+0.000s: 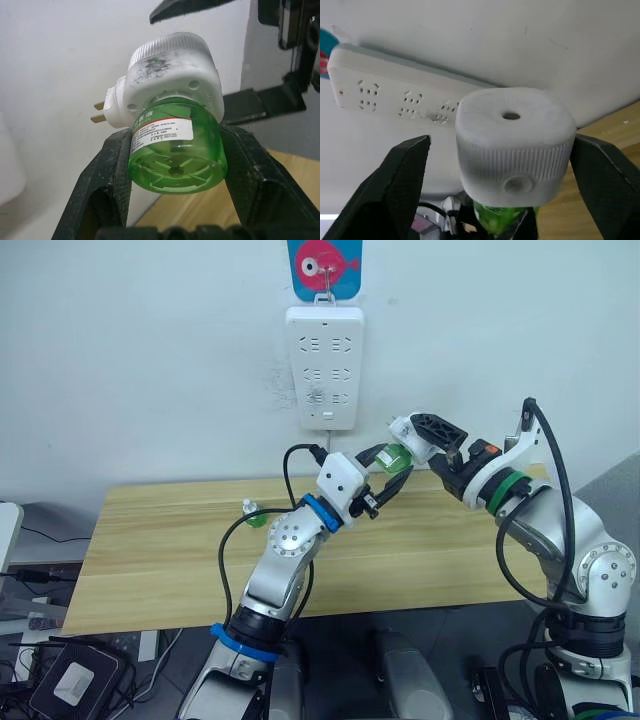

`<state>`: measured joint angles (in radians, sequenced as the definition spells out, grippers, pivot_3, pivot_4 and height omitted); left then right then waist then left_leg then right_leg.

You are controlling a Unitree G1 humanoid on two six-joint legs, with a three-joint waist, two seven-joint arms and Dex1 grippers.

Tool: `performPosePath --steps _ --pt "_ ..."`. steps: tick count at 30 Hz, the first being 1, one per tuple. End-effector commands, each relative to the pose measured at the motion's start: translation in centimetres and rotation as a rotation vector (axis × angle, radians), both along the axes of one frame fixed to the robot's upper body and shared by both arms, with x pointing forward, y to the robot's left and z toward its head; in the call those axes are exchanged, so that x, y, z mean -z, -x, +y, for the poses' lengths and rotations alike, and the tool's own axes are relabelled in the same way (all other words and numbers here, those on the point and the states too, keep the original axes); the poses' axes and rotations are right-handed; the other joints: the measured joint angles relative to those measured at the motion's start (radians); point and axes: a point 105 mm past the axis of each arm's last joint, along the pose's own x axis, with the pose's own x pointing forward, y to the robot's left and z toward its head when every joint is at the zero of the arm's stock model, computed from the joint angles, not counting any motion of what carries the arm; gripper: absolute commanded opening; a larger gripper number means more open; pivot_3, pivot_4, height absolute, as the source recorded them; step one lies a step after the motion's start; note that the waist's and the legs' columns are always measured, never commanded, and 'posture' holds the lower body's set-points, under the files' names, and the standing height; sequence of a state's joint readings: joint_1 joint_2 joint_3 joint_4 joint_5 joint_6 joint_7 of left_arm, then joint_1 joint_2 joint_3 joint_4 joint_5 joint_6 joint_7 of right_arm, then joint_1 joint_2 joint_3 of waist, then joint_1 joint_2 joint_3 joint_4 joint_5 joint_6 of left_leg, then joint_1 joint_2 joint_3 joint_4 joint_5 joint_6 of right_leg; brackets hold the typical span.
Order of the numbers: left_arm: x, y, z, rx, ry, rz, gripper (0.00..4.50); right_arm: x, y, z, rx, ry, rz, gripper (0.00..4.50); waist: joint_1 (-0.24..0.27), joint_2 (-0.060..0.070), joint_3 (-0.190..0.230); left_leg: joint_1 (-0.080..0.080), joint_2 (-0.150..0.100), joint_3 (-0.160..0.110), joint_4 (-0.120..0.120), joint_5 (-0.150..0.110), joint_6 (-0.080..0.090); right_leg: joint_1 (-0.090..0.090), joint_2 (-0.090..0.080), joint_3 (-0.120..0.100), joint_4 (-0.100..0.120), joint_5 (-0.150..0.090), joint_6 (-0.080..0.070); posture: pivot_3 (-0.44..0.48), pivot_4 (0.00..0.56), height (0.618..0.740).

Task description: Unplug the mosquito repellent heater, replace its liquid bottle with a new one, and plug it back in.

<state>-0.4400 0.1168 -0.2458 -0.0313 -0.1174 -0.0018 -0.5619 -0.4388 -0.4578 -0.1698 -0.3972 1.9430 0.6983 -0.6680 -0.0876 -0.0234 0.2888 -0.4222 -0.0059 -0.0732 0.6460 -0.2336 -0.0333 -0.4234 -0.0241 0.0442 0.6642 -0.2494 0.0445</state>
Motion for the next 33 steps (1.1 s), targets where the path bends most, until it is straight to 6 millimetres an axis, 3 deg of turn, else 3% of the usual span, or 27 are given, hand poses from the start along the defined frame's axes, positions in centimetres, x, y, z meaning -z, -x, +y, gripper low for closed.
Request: performPosePath --steps 1,4,9,18,25,30,33 --pt "-1.3 1.2 0.4 0.114 -0.049 -0.126 2.28 0.2 1.0 0.0 -0.189 0.08 -0.068 4.5 0.001 0.0 0.0 0.0 0.0 0.0 0.0 0.0 0.0 0.0 0.0 0.0 0.0 0.0 0.0 -0.133 0.294 0.74" --pt "-1.4 2.1 1.5 0.246 -0.163 -0.21 2.28 1.5 2.4 -0.9 -0.502 0.161 -0.04 4.5 0.003 0.0 0.0 0.0 0.0 0.001 0.0 0.0 0.0 0.0 0.0 0.0 -0.001 0.0 -0.001 -0.126 0.293 0.74" --pt "-1.1 3.0 1.8 0.369 -0.265 -0.312 2.28 1.0 2.6 -1.9 -0.702 0.132 0.05 4.5 0.004 0.002 0.003 0.0 0.001 0.001 0.0 0.0 0.001 0.001 0.0 0.0 -0.002 0.001 -0.001 -0.102 0.292 0.74" --pt "-1.4 2.9 1.5 0.348 -0.28 -0.386 2.28 0.6 2.9 -1.4 -0.818 0.123 0.105 4.5 0.01 0.002 0.003 -0.003 0.0 0.0 0.001 0.0 0.001 0.0 -0.001 -0.001 -0.003 0.001 -0.001 -0.079 0.291 0.74" --pt "-1.4 3.3 1.3 0.354 -0.275 -0.389 2.28 1.0 2.0 -1.2 -0.751 0.139 0.106 4.5 0.011 0.002 0.003 -0.003 0.0 -0.001 0.001 0.0 0.001 0.0 -0.001 -0.002 -0.002 0.001 -0.001 -0.07 0.29 0.74" --pt "-1.3 3.4 1.2 0.362 -0.278 -0.388 2.28 1.0 2.0 -1.1 -0.745 0.147 0.099 2.99 0.012 0.002 0.003 -0.003 0.0 -0.001 0.001 0.0 0.001 0.0 -0.001 -0.002 -0.002 0.001 -0.001 -0.071 0.288 0.74" --pt "-1.3 3.3 1.1 0.362 -0.279 -0.388 2.28 0.9 2.0 -0.9 -0.747 0.149 0.088 3.01 0.013 0.002 0.003 -0.003 0.0 -0.002 0.001 0.0 0.001 0.0 -0.001 -0.002 -0.002 0.001 -0.001 -0.076 0.289 0.74"
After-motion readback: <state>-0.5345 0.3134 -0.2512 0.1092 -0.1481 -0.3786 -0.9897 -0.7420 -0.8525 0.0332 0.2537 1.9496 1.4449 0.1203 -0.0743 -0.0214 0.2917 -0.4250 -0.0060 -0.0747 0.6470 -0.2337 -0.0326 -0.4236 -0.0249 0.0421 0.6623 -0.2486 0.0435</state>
